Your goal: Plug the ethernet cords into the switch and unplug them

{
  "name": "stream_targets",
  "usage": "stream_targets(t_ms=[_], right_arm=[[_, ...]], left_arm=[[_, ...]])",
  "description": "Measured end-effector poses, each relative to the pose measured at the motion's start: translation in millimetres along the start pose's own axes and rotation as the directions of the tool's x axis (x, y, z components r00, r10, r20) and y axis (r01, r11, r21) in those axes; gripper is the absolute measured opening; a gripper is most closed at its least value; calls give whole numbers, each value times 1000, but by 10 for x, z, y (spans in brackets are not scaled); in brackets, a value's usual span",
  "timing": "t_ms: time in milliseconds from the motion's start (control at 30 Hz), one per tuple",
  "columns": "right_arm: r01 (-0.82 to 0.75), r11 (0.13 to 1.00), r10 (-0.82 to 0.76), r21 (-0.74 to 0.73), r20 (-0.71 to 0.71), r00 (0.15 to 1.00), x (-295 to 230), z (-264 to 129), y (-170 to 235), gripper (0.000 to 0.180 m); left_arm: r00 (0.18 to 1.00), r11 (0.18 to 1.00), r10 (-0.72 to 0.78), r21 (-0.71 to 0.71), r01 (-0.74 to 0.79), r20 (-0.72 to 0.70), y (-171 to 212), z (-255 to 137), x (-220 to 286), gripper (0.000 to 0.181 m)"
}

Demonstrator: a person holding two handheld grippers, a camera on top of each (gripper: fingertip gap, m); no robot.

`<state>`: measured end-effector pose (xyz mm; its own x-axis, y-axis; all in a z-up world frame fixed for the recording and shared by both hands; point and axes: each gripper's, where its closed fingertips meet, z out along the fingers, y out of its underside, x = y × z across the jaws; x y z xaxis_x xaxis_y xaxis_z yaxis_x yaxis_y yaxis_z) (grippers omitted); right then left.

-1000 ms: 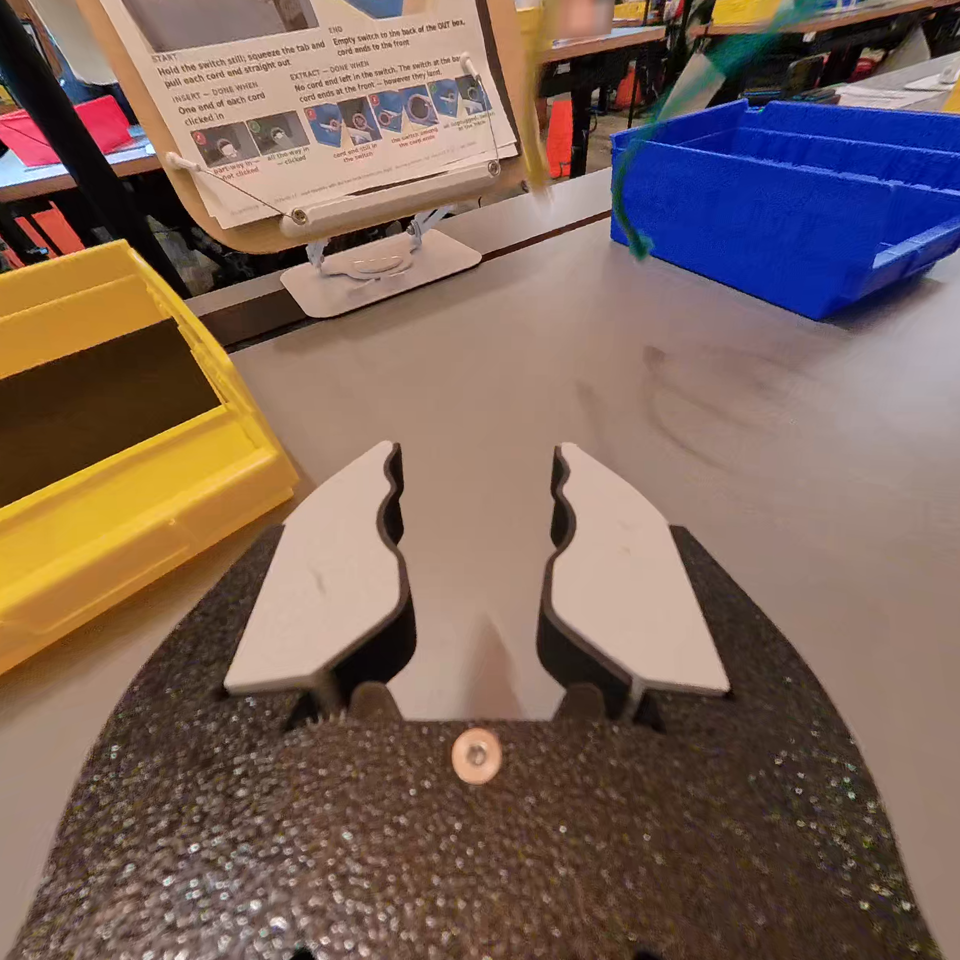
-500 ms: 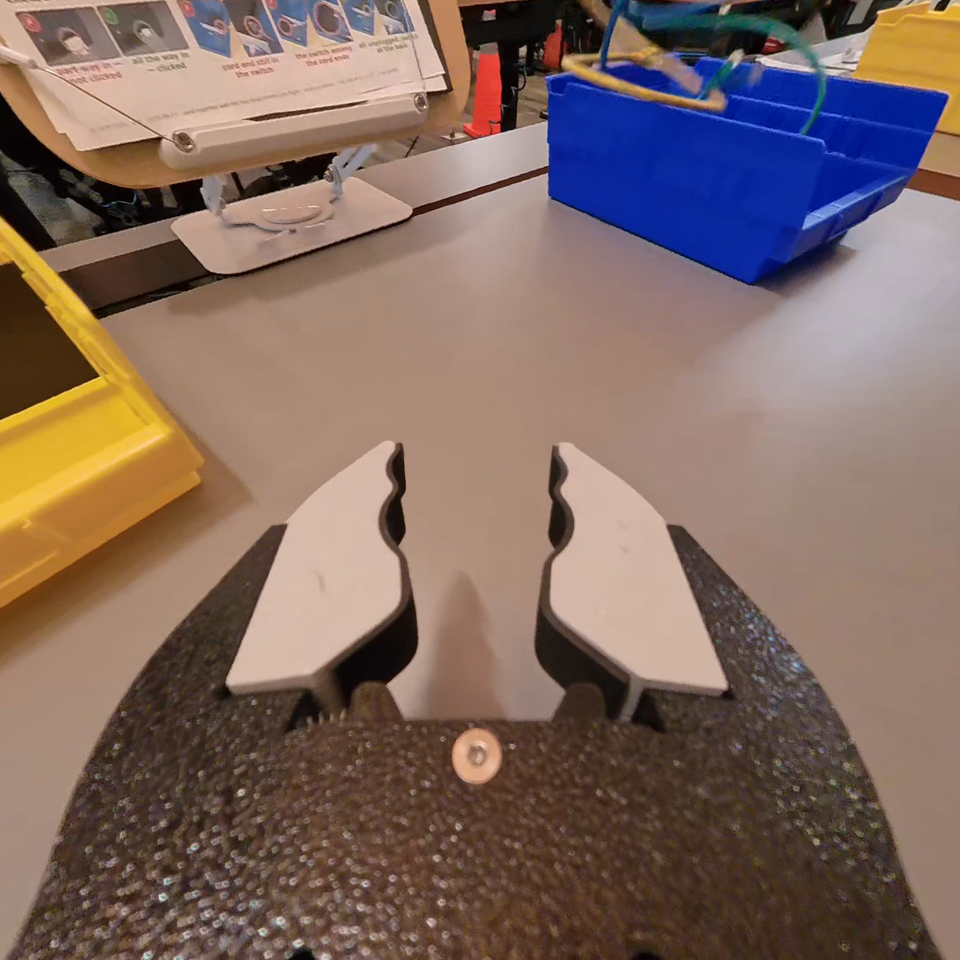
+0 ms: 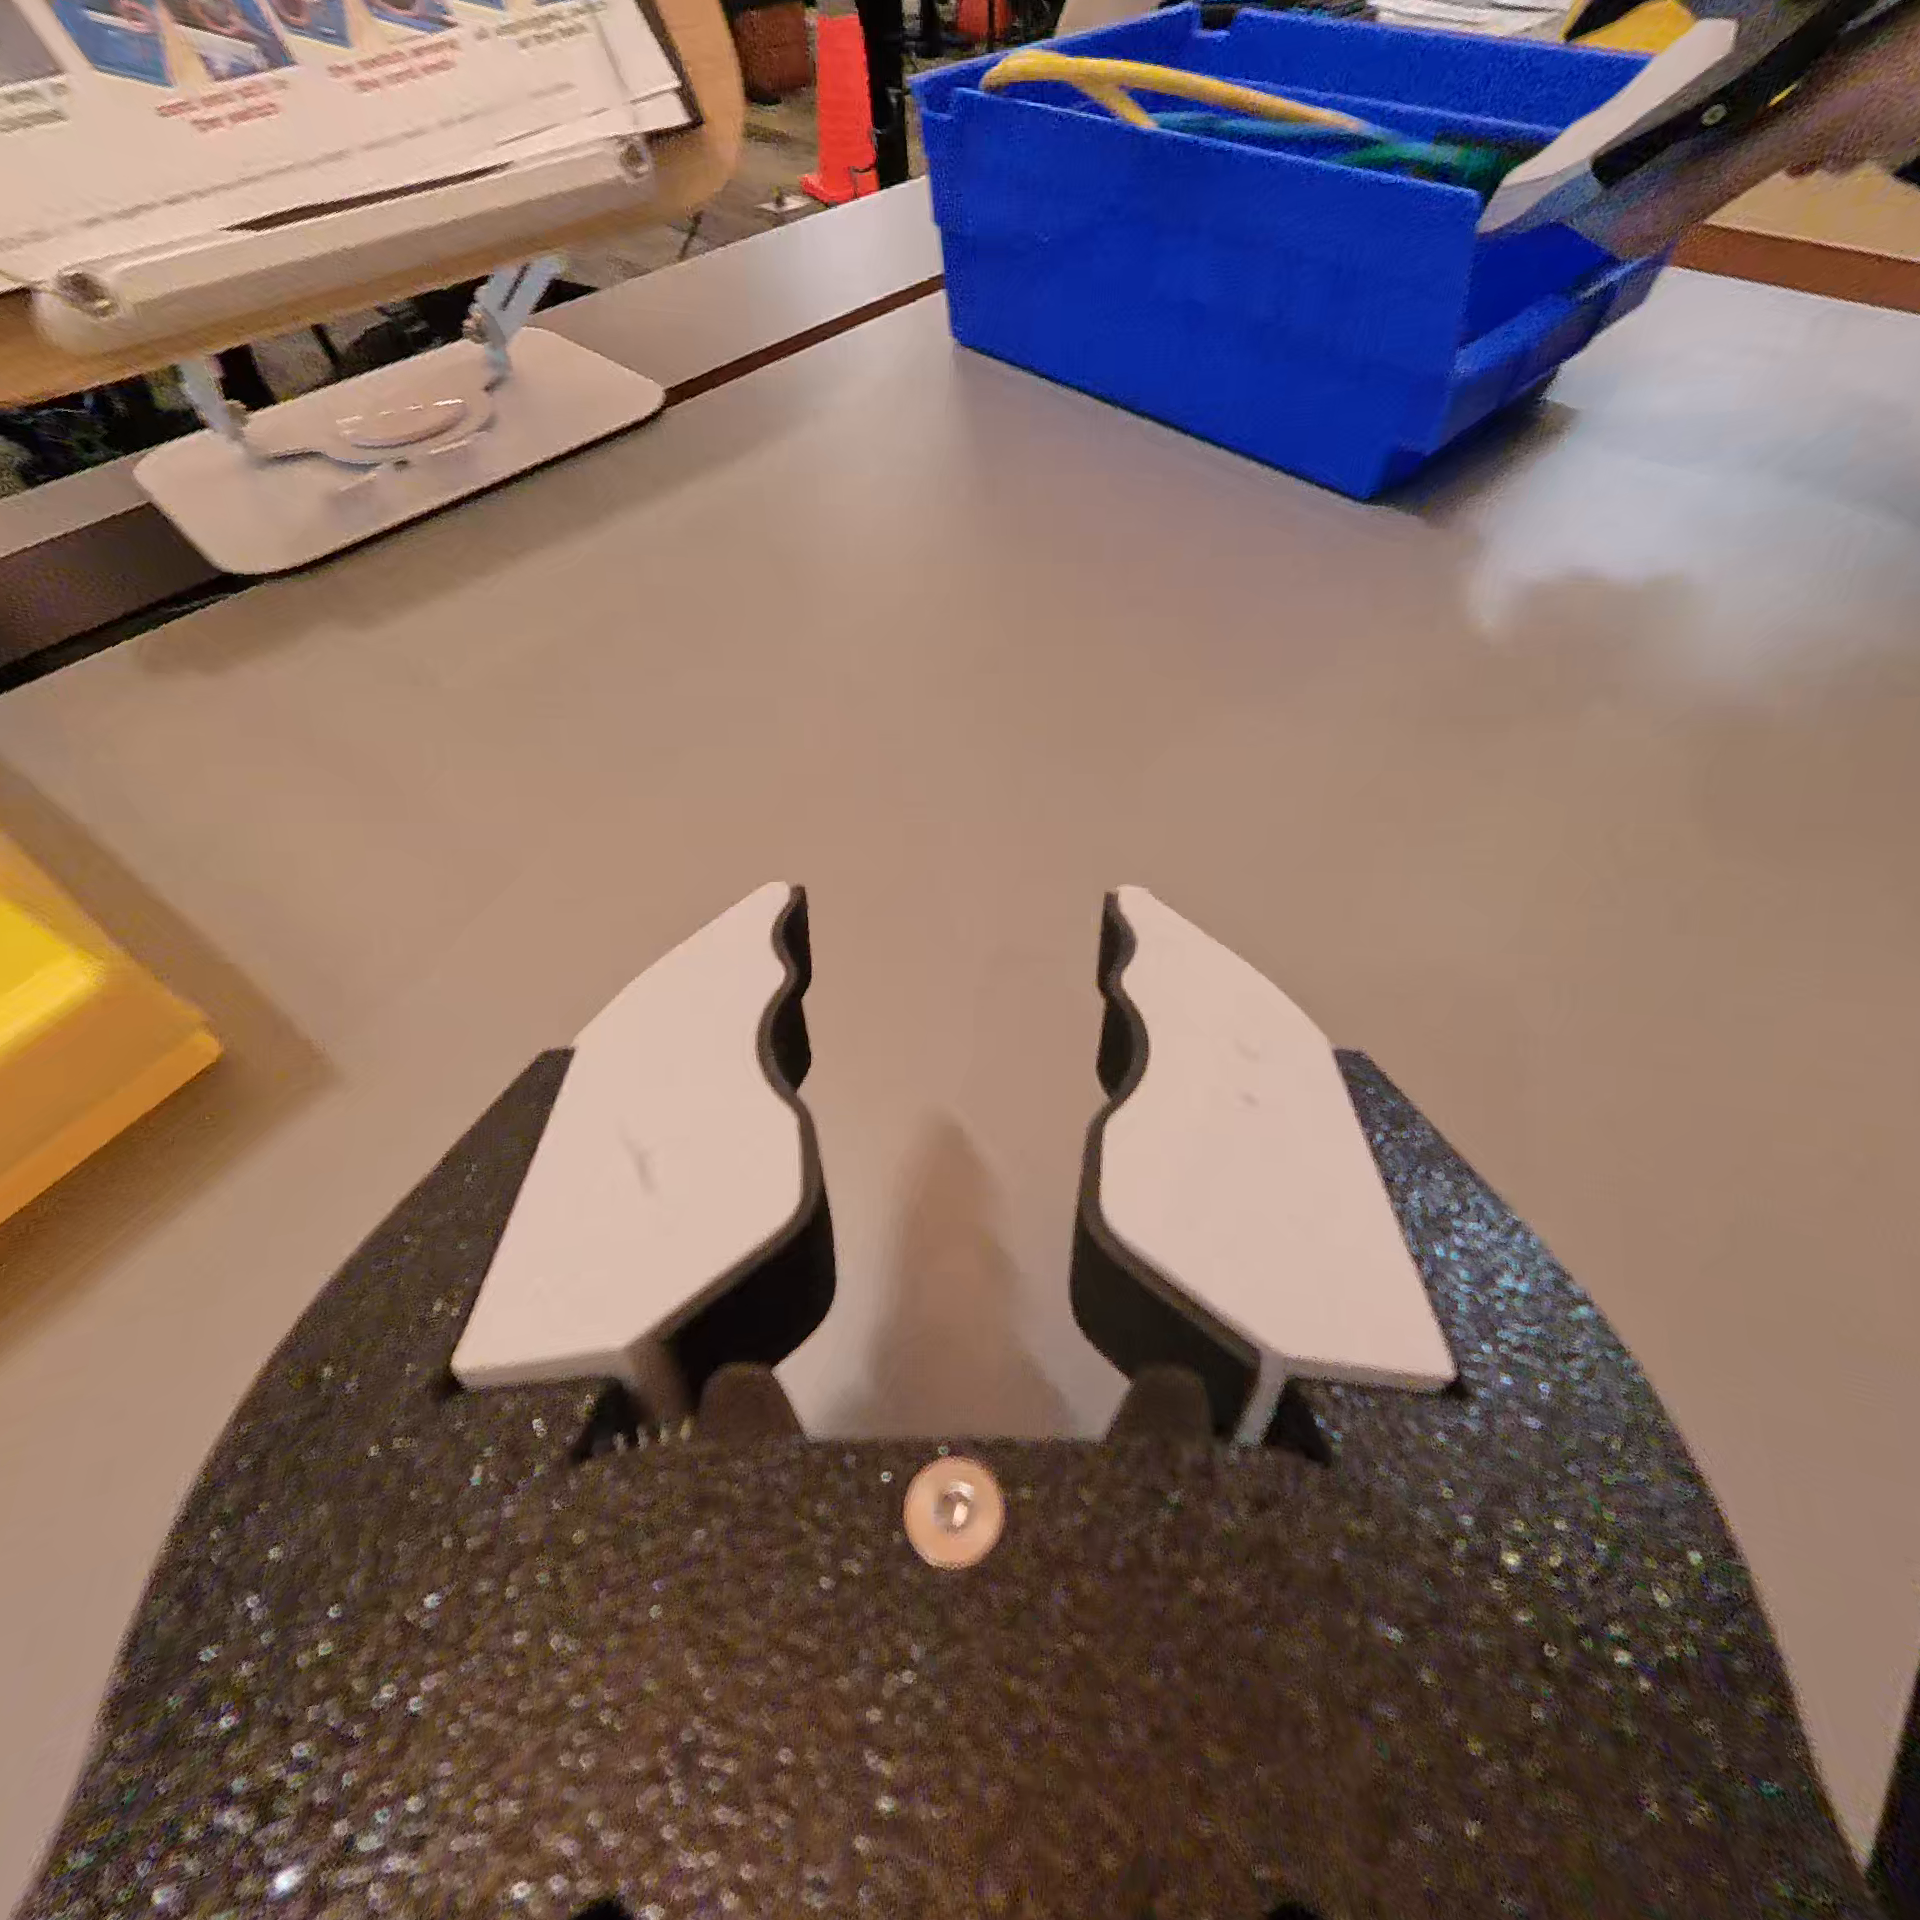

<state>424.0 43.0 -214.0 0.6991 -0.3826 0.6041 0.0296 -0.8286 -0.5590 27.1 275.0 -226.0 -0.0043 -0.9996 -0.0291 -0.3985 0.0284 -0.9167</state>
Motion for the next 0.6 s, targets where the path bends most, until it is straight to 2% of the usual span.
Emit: stream_targets(t_ms=[33, 67, 100, 200, 267, 367, 467, 600], right_arm=[[54, 999, -54, 6, -19, 998, 23, -64, -16, 85], [69, 997, -69, 18, -25, 997, 42, -135, -40, 76], [58, 998, -58, 35, -2, 998, 38, -218, -61, 77], [-107, 985, 96, 132, 89, 991, 46, -567, -127, 82], [-281, 932, 250, 230, 156, 956, 45, -863, -137, 83], [-511, 798, 456, 318, 235, 858, -72, -1217, 18, 82], [-601, 740, 558, 301, 224, 799, -292, -1307, 321, 84], [-615, 760, 602, 208, 132, 788, -300, -1250, 589, 92]], left_arm=[[1000, 1000, 4, -1, -4, -18, -25, 42, 71, 53], [999, 1000, 10, -3, -10, -38, -54, 92, 153, 53], [998, 1000, 19, -6, -19, -59, -88, 151, 246, 53], [989, 997, 73, -17, -76, -132, -220, 373, 585, 59], [979, 993, 111, -9, -114, -172, -354, 554, 823, 66], [971, 991, 135, 14, -135, -199, -613, 897, 1096, 70], [975, 997, 76, 3, -77, -209, -871, 1338, 1289, 78], [973, 995, -88, -67, 75, -212, -1129, 1952, 1487, 84]])
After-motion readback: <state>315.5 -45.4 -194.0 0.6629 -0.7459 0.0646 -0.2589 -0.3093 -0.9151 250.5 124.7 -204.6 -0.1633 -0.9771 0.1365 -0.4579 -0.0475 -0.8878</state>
